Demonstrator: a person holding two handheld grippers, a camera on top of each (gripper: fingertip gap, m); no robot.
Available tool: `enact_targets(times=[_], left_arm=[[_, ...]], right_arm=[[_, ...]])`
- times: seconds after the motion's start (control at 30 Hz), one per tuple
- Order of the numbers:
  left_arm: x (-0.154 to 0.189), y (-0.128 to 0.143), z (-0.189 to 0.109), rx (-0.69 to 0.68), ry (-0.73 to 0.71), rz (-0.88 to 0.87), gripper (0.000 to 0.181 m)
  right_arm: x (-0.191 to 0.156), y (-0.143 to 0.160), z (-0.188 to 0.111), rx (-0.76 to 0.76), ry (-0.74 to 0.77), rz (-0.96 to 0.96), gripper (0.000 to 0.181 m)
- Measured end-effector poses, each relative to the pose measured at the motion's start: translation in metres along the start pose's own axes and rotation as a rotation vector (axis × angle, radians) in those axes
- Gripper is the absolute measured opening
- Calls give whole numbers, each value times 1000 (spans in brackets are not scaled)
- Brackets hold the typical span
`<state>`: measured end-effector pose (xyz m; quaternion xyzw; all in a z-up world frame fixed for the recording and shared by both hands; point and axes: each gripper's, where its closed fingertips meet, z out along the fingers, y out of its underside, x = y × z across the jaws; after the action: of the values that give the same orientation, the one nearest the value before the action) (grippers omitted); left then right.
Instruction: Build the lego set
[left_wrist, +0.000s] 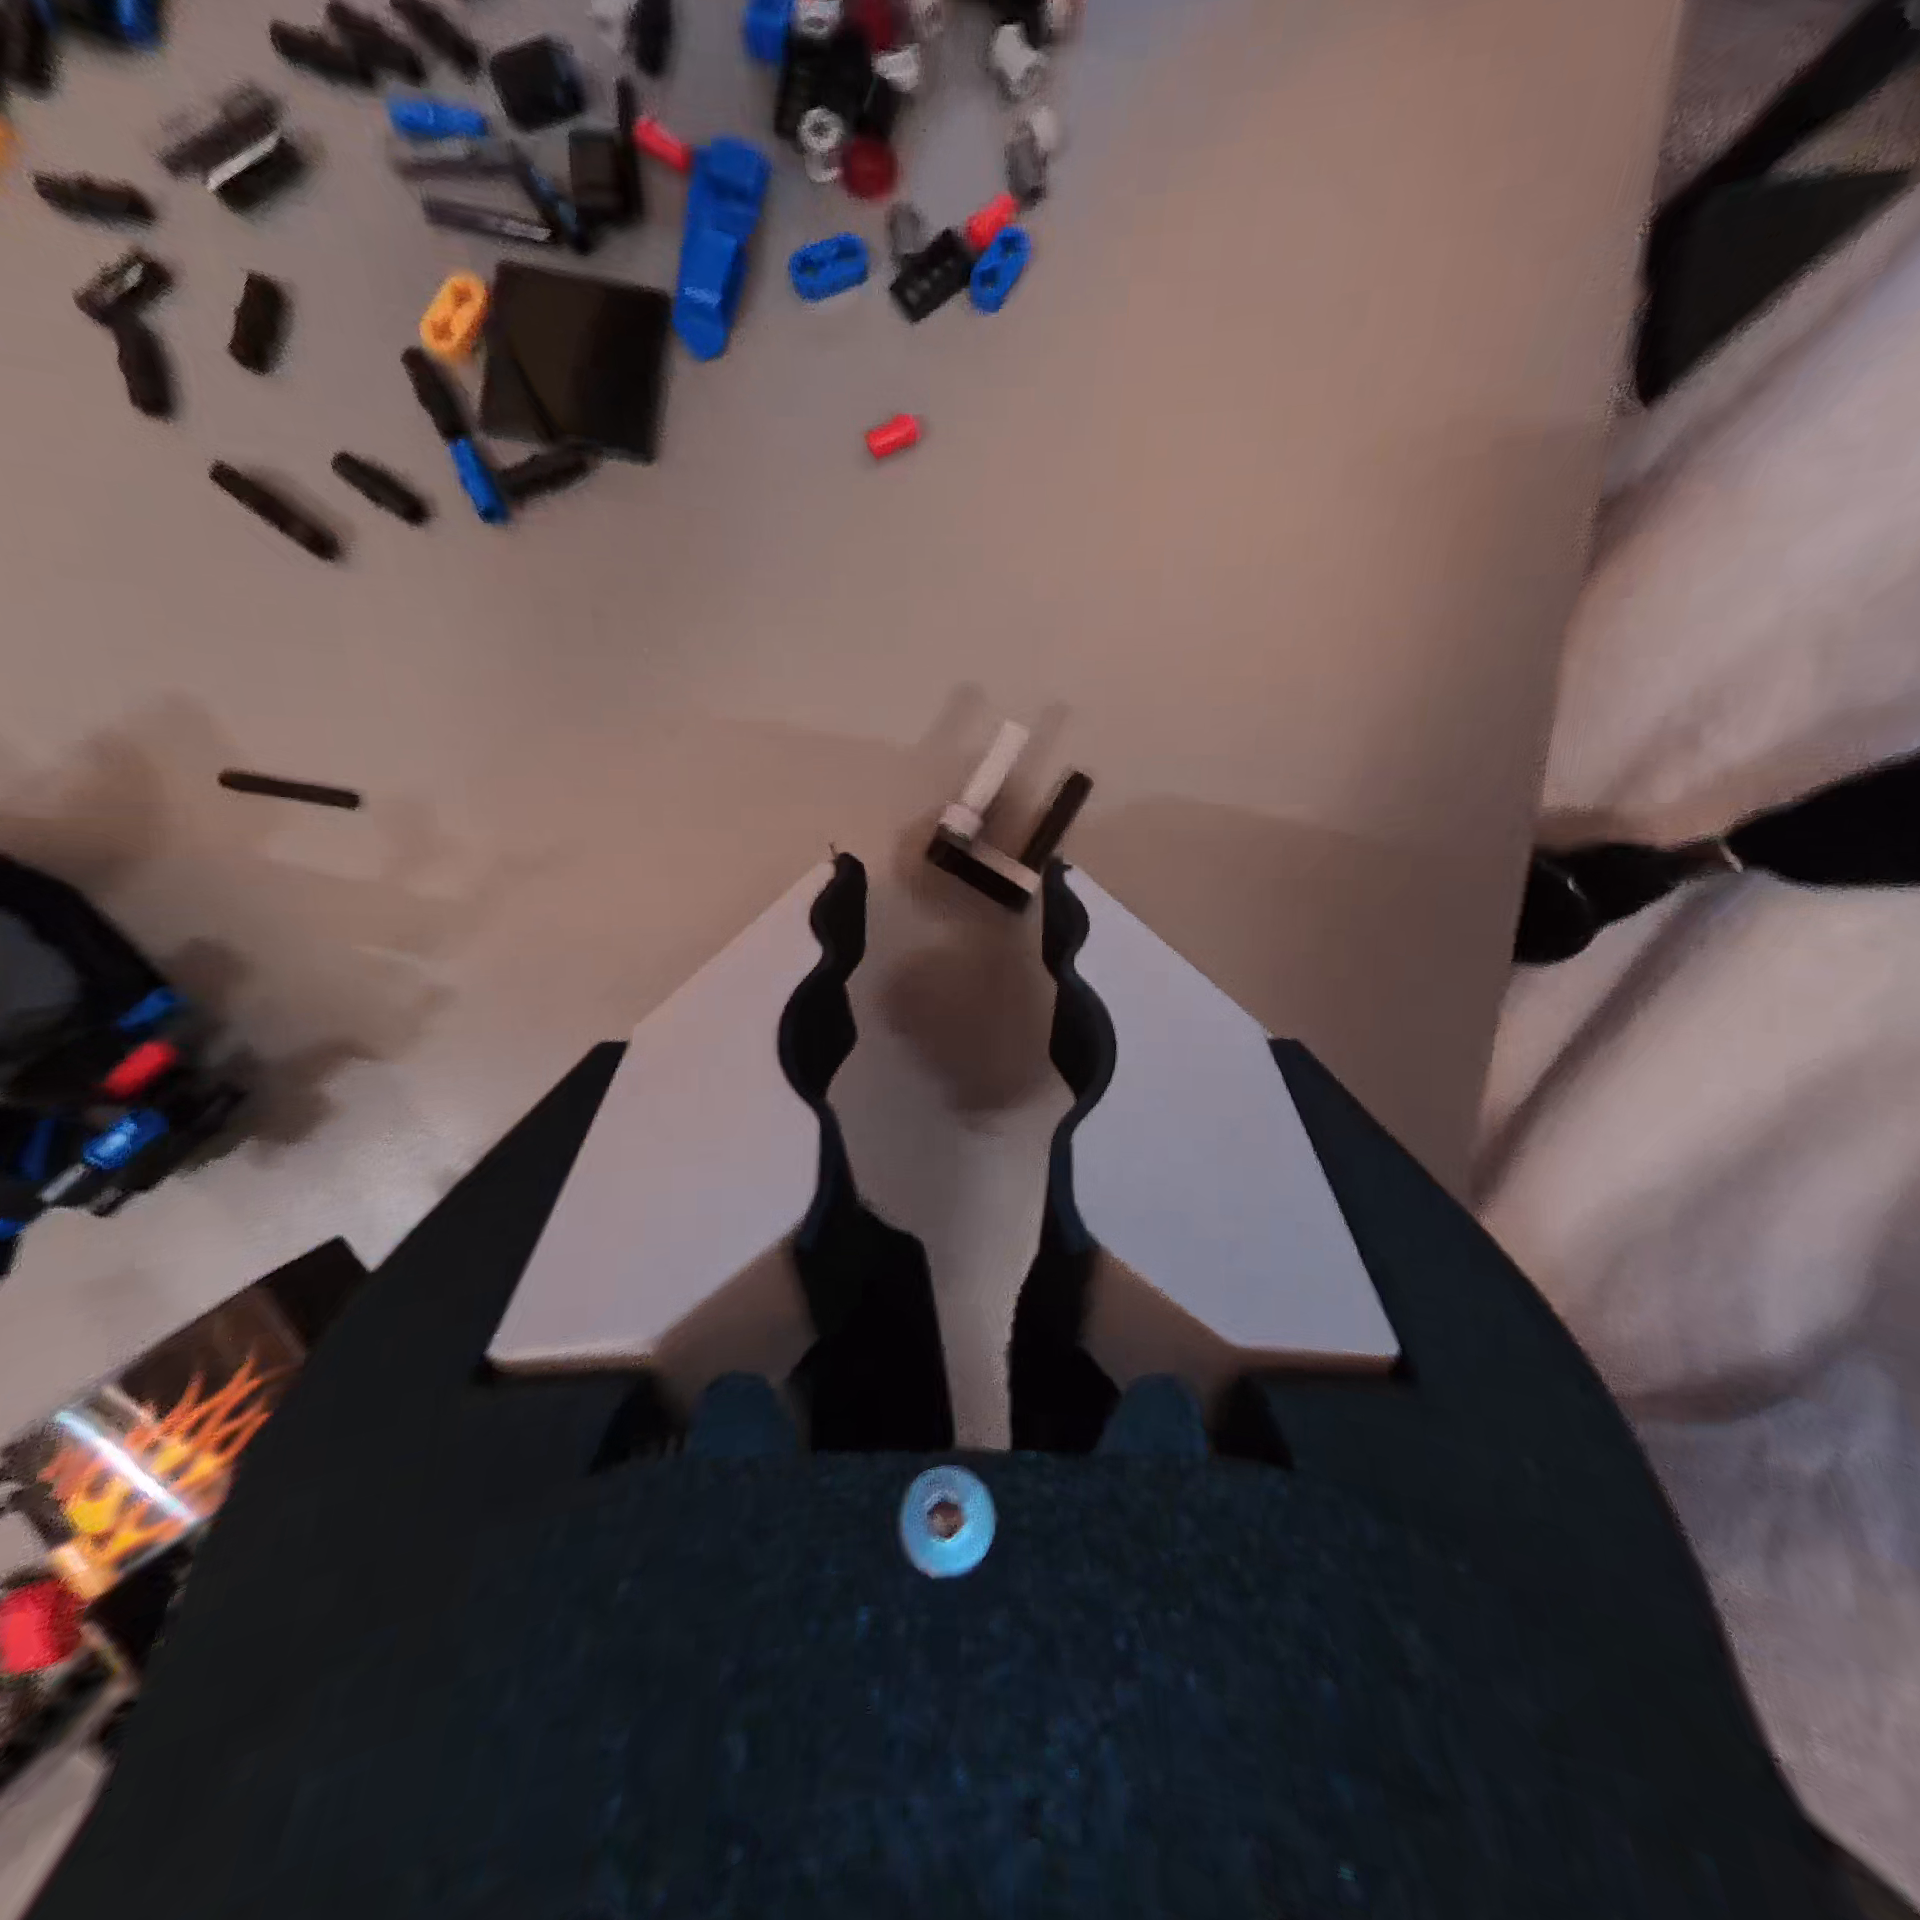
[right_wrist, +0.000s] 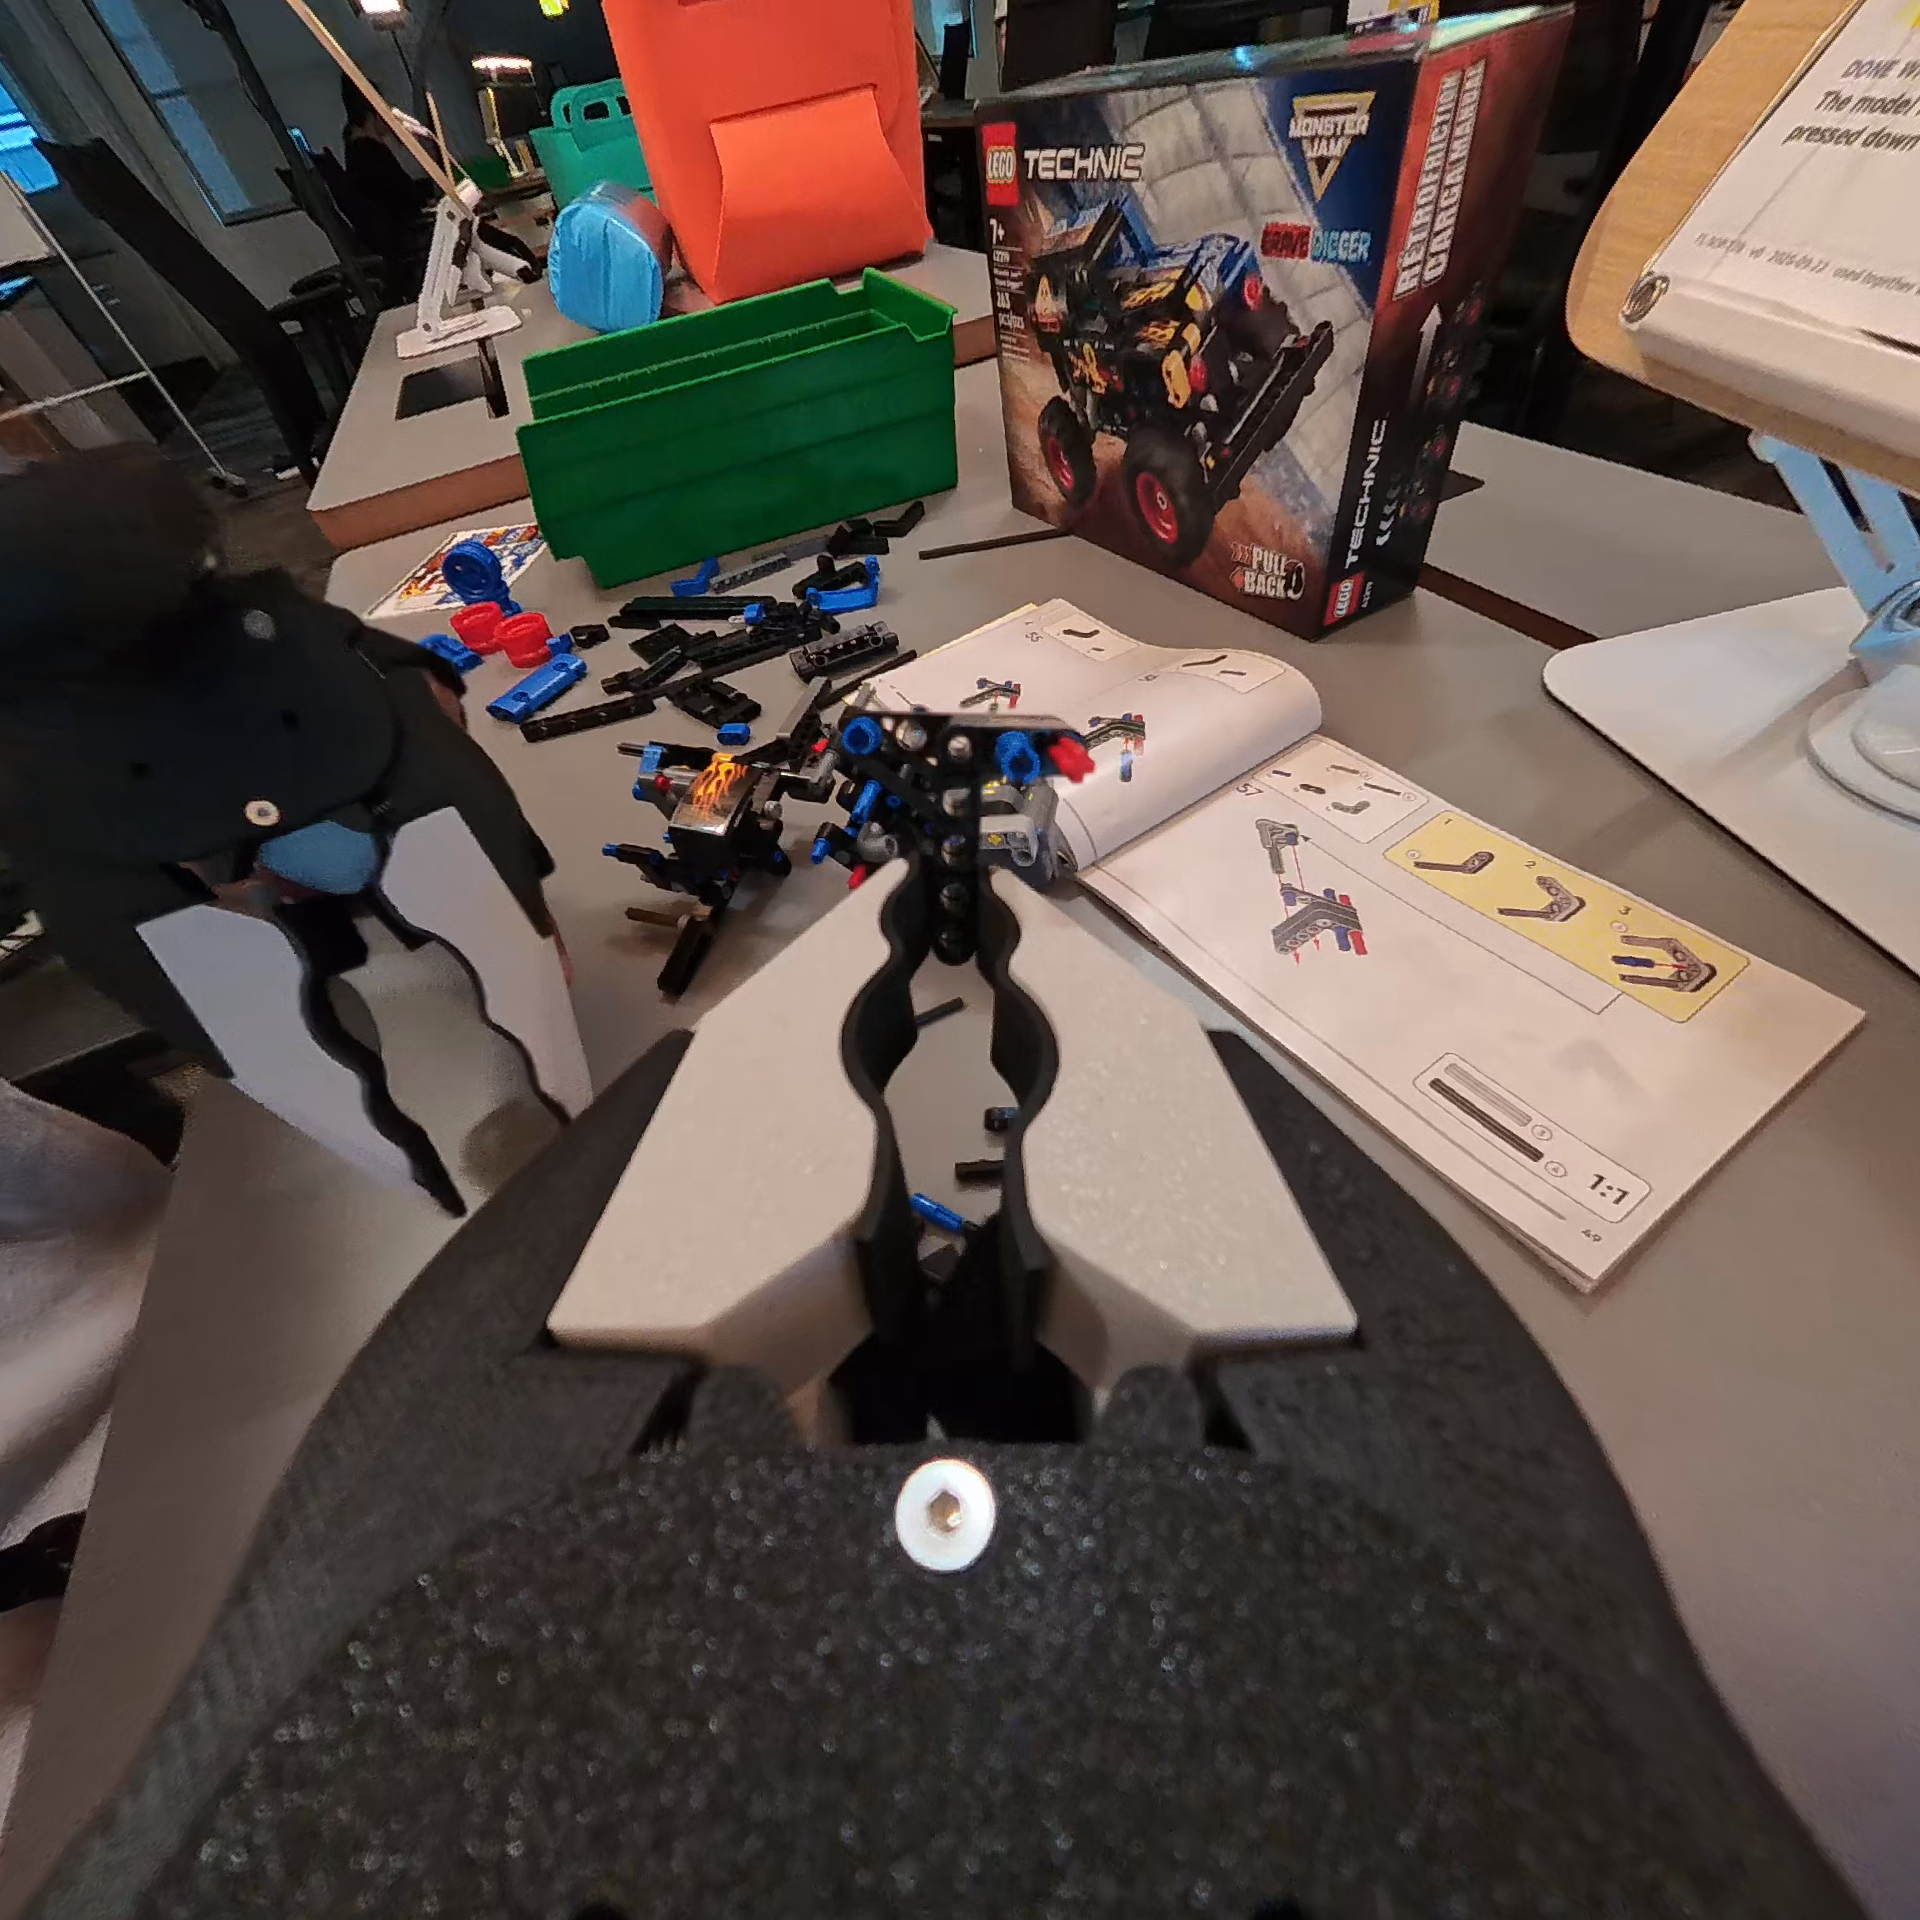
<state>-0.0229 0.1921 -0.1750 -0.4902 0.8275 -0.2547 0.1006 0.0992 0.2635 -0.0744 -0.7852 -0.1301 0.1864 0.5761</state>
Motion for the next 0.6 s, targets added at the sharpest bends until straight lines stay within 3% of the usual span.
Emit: enact_targets(times=[0.03,0.13,0.27,0.37,0.6], left_arm=[[1,0,3,2,14,-51,32],[8,-1,5,31,53,-197,37],[-5,2,4,44,-96,-277,34],[-3,0,7,64,-101,-350,32],[3,1,8,35,-132,-341,11]], right_arm=[[1,1,0,-1,1,2,7],[1,2,1,-3,-5,14,6],[2,2,0,-1,-9,19,6],[2,2,0,-4,-11,22,7],[-2,-5,-4,14,-19,14,6]])
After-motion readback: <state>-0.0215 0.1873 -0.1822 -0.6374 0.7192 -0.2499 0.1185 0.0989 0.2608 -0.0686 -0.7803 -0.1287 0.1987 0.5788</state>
